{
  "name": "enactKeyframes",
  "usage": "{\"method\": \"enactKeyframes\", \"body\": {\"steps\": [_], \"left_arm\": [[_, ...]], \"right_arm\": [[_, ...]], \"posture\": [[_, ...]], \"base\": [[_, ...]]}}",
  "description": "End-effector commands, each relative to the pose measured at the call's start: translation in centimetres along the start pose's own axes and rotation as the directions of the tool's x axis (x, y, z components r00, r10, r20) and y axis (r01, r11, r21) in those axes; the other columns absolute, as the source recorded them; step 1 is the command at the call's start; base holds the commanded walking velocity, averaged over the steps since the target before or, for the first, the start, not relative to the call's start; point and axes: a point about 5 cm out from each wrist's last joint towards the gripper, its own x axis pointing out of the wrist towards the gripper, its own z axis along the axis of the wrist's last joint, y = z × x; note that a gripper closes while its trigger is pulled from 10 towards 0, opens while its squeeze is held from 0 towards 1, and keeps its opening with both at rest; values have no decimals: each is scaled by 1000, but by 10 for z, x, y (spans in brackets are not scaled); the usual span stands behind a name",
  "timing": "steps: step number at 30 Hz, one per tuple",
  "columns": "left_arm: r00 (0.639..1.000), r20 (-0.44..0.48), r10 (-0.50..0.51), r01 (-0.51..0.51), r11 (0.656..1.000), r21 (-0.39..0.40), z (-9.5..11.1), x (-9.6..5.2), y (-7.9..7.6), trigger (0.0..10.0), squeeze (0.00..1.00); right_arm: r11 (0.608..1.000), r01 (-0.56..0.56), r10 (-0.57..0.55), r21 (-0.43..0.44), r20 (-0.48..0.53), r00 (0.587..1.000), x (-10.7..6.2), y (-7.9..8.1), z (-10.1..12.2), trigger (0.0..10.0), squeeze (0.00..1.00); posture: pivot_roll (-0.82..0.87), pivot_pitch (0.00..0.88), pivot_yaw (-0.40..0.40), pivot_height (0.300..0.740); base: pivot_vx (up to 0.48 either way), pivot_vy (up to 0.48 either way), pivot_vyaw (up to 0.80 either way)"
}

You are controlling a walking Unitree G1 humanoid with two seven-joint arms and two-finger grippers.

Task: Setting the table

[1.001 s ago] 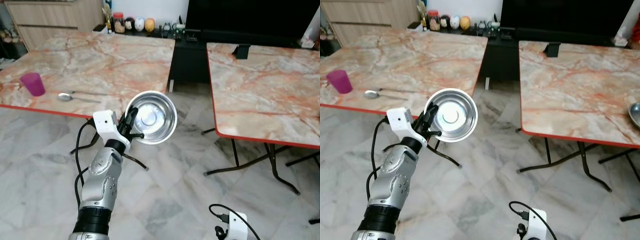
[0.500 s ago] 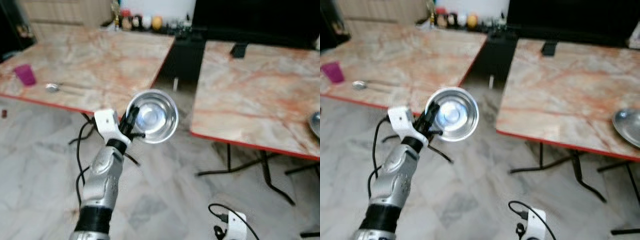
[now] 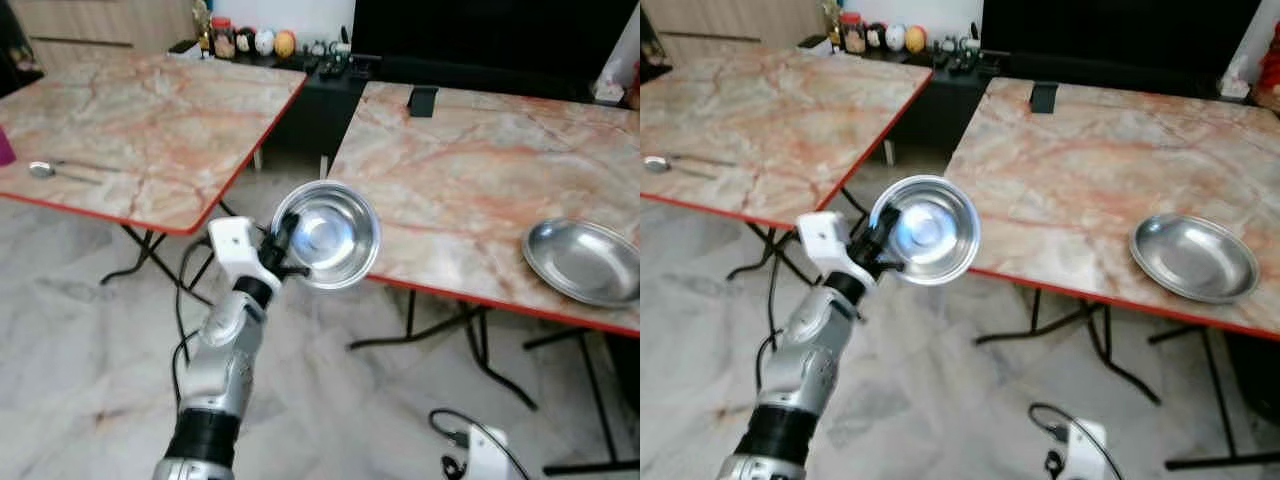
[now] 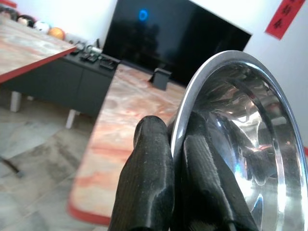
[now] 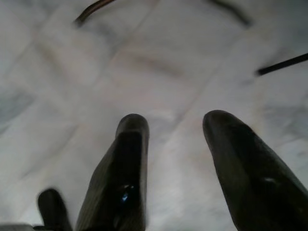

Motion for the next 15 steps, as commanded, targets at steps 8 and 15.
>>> {"method": "enactKeyframes", "body": {"steps": [8,15], "left_arm": [[999,23,24,-24,999,23,6,-2,8,10000,0],[999,25,27,-28,999,28,8,-3,11,10000,0]], "right_arm": [[1000,-18,18,10,-15,1000,-1,8,-5,10000,0],[1000,-17,17,6,-16,1000,-1,8,-5,10000,0]], "posture": [[49,0,-48,740],[54,0,-53,740]], "base": [[0,-406,0],[0,-405,0]]}}
